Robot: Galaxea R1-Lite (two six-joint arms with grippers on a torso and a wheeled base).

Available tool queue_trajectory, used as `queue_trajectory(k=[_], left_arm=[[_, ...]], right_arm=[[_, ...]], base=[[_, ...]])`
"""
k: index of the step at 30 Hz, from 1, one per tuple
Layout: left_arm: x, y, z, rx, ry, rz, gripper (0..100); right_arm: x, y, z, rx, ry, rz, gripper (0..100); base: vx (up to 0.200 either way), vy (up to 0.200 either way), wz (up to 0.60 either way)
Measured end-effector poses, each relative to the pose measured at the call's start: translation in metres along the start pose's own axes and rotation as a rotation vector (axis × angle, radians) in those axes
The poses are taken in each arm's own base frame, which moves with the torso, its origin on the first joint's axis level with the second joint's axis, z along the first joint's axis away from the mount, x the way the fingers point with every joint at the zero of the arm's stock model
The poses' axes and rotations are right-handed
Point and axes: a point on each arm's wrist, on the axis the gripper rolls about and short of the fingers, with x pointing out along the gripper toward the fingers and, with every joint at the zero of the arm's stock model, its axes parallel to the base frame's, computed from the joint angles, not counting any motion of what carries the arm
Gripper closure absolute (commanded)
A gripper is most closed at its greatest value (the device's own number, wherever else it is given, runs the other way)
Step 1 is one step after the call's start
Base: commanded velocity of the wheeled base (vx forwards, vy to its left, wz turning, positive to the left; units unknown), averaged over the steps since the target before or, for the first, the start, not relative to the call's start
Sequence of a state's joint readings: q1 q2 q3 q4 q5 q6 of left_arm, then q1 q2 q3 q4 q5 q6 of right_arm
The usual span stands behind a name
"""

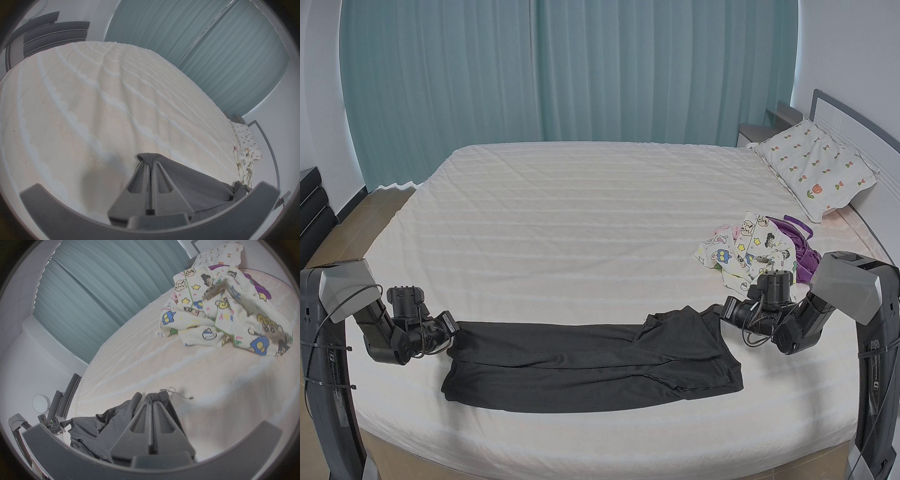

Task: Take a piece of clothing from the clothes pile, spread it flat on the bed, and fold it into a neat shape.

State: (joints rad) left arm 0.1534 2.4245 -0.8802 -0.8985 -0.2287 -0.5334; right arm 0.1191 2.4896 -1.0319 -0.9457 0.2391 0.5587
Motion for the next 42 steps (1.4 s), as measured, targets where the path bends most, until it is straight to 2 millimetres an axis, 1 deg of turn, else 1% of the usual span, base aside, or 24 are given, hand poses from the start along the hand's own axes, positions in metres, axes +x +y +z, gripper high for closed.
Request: queue_trajectory(k=[9,21,22,24,25,30,34,38,42], left_arm=[[0.001,0.002,0.000,-0.013,-0.001,0.005,100],[0.004,0.004,-0.001,-0.016,0.001,0.006,100],[0.004,0.004,-0.001,-0.016,0.001,0.006,100],[0.004,0.004,-0.001,-0.015,0.002,0.006,100],[0.005,0.004,-0.001,-0.016,0.002,0.006,0],[0.005,0.004,-0.002,-0.016,0.004,0.007,0],[0.005,0.004,-0.002,-0.016,0.005,0.007,0],[0.006,0.004,-0.003,-0.016,0.006,0.007,0],[0.006,0.005,-0.003,-0.017,0.005,0.006,0]], right_arm=[[0.005,-0.002,0.014,0.011,-0.034,0.036,100],[0.012,-0.002,0.015,0.016,-0.042,0.049,100],[0.013,-0.003,0.015,0.016,-0.042,0.049,0],[0.014,-0.004,0.014,0.017,-0.039,0.048,0],[0.014,-0.004,0.013,0.017,-0.040,0.048,0],[0.014,-0.005,0.011,0.034,-0.037,0.045,0],[0.010,-0.003,0.011,0.073,-0.035,0.042,0],[-0.001,0.004,0.013,0.097,-0.032,0.045,0],[-0.013,0.012,0.006,0.087,-0.005,0.044,0]], base=[[0.000,0.000,0.00],[0.000,0.000,0.00],[0.000,0.000,0.00],[0.000,0.000,0.00],[0.000,0.000,0.00],[0.000,0.000,0.00],[0.000,0.000,0.00],[0.000,0.000,0.00],[0.000,0.000,0.00]])
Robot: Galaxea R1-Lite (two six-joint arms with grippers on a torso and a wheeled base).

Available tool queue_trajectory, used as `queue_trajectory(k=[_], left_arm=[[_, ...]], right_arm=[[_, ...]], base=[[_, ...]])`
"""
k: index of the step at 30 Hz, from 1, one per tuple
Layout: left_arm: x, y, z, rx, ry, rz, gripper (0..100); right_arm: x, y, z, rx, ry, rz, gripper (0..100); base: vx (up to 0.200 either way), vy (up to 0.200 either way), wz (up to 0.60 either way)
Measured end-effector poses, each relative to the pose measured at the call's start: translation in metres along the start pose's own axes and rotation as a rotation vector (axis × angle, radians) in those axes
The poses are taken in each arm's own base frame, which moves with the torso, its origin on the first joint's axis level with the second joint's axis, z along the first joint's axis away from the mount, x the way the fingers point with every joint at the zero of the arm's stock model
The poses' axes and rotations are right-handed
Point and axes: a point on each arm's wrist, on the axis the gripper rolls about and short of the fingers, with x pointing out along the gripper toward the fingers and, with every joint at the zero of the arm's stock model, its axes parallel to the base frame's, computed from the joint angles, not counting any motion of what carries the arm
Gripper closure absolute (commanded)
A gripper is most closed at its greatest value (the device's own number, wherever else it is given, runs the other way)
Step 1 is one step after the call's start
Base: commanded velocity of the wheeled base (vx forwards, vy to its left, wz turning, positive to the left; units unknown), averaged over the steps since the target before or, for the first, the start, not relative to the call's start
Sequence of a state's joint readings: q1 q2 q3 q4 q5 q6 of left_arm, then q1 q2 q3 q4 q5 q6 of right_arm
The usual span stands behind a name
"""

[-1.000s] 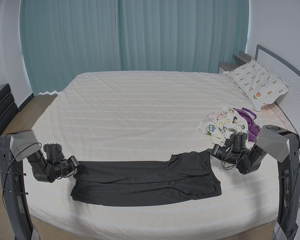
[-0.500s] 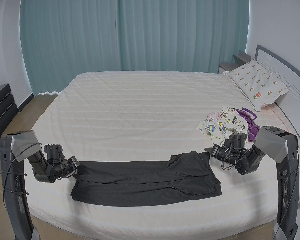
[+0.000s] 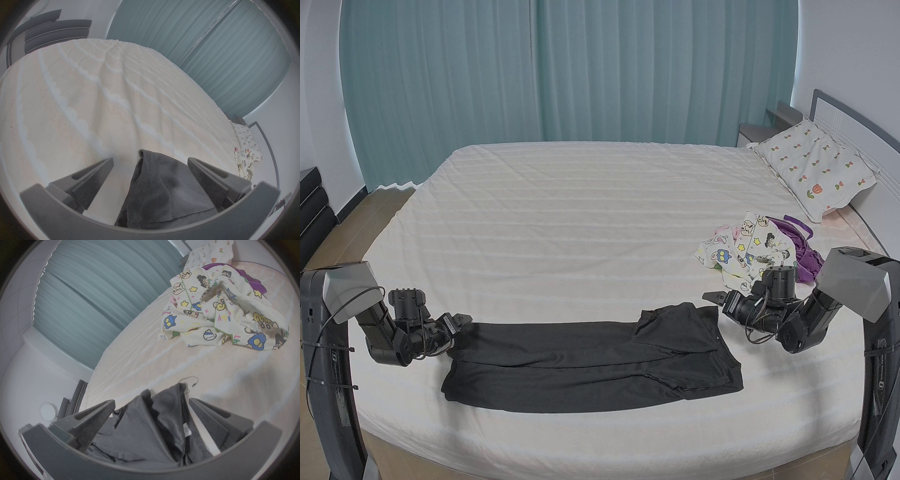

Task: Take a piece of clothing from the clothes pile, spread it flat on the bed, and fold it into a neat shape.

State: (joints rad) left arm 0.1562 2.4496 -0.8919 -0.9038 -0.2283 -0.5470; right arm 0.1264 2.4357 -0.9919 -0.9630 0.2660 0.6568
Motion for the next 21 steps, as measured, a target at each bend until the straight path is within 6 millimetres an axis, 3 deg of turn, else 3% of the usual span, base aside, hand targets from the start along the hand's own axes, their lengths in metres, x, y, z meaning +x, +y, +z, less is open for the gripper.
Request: queue_trajectory(k=[8,18,19,21], left_arm=[[0.000,-0.001,0.001,-0.056,-0.005,-0.009,0],[-0.001,-0.001,0.001,-0.079,-0.005,-0.014,0],[-0.001,-0.001,0.001,-0.080,-0.005,-0.014,0],[-0.001,-0.001,0.001,-0.079,-0.006,-0.014,0]], right_arm=[[-0.005,0.013,-0.015,-0.197,0.049,0.017,0],[0.013,0.017,-0.019,-0.261,0.138,-0.017,0],[0.015,0.017,-0.020,-0.262,0.143,-0.018,100],[0.017,0.015,-0.022,-0.265,0.153,-0.020,100]], base=[[0.000,0.000,0.00],[0.000,0.000,0.00],[0.000,0.000,0.00],[0.000,0.000,0.00]])
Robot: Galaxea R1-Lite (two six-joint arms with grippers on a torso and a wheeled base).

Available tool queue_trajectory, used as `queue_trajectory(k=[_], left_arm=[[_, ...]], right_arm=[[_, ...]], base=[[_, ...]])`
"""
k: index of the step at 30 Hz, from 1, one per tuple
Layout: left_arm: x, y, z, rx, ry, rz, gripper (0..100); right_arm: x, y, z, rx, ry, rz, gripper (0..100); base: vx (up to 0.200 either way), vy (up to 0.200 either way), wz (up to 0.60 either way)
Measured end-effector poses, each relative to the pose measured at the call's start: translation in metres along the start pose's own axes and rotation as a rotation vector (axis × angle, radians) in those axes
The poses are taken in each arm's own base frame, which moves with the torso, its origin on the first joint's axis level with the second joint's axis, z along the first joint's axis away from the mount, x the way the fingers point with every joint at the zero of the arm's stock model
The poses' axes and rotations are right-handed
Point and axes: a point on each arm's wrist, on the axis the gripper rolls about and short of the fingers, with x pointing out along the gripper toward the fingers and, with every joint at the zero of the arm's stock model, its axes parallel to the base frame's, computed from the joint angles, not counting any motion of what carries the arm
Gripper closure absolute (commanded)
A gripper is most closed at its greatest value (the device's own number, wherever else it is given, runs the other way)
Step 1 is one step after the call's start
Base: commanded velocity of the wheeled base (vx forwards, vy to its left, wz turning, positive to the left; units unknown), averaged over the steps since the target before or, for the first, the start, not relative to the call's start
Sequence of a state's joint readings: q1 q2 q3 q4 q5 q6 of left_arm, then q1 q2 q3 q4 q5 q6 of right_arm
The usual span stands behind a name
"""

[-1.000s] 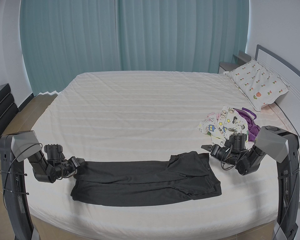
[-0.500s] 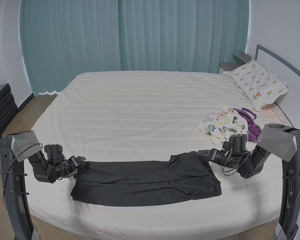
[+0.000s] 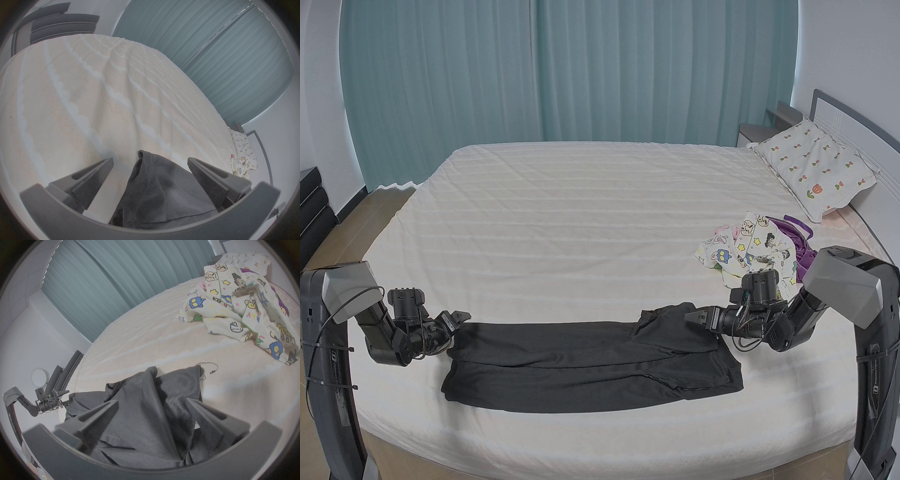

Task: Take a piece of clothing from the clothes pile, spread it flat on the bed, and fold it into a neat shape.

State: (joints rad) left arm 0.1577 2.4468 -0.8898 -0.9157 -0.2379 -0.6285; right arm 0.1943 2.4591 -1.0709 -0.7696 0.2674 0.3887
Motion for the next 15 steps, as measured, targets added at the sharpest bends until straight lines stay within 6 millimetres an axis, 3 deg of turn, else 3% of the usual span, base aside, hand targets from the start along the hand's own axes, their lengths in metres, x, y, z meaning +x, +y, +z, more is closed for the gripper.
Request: queue_trajectory(k=[7,15], left_arm=[[0.000,0.000,0.000,0.000,-0.001,0.000,0],[0.000,0.000,0.000,0.000,-0.001,-0.001,0]], right_arm=[[-0.001,-0.004,-0.011,0.004,0.044,0.006,100],[-0.018,-0.011,-0.022,0.022,0.100,0.022,100]], base=[[0.000,0.000,0.00],[0.000,0.000,0.00]])
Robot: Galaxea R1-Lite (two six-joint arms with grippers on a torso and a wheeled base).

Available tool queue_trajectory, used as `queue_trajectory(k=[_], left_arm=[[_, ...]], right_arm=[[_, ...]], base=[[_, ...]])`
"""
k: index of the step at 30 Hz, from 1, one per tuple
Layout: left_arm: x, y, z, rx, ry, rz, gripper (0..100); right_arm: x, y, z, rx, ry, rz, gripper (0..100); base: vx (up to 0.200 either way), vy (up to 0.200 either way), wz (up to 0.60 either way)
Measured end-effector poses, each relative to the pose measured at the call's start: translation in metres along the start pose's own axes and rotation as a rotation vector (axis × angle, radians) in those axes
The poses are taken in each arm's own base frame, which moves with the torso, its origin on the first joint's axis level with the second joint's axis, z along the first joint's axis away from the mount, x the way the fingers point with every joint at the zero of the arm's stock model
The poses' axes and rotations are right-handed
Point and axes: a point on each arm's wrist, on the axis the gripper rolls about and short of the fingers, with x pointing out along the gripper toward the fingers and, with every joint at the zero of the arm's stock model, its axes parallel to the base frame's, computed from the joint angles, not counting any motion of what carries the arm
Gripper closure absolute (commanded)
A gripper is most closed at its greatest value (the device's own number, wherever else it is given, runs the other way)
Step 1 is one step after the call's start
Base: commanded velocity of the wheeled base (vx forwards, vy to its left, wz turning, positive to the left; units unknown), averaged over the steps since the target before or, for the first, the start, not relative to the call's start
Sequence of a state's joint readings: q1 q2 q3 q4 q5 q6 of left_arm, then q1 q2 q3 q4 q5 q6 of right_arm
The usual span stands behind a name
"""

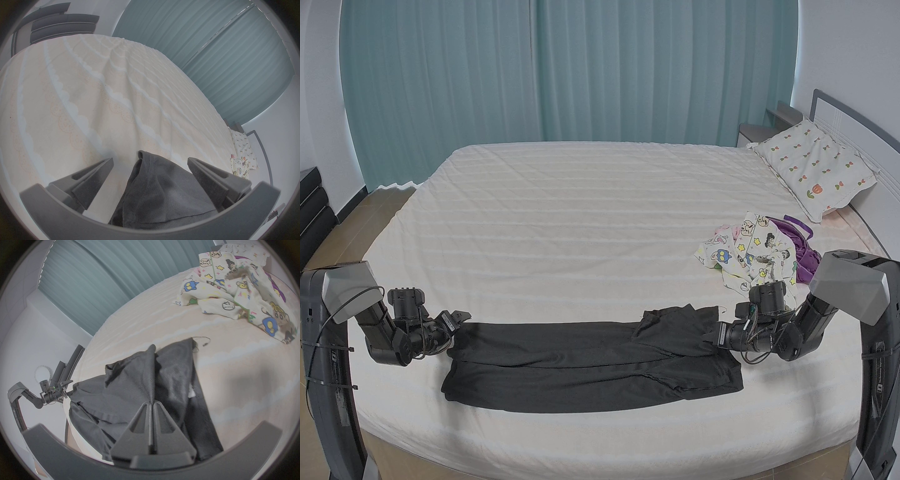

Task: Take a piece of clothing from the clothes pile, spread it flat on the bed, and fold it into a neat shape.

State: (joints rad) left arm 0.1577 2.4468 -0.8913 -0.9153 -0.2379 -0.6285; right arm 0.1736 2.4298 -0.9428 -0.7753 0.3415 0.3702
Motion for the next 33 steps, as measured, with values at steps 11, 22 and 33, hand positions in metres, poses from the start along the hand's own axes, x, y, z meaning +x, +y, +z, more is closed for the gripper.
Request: queue_trajectory(k=[11,22,33], left_arm=[[0.000,0.000,0.000,0.000,0.000,0.001,0],[0.000,0.000,0.000,0.001,-0.001,-0.001,0],[-0.002,-0.001,0.011,-0.057,-0.075,-0.037,0]], right_arm=[[-0.011,-0.010,-0.015,-0.007,0.054,-0.031,100],[-0.017,-0.005,-0.005,-0.014,0.009,-0.019,0],[-0.015,0.038,0.027,0.040,-0.115,0.013,0]], base=[[0.000,0.000,0.00],[0.000,0.000,0.00],[0.000,0.000,0.00]])
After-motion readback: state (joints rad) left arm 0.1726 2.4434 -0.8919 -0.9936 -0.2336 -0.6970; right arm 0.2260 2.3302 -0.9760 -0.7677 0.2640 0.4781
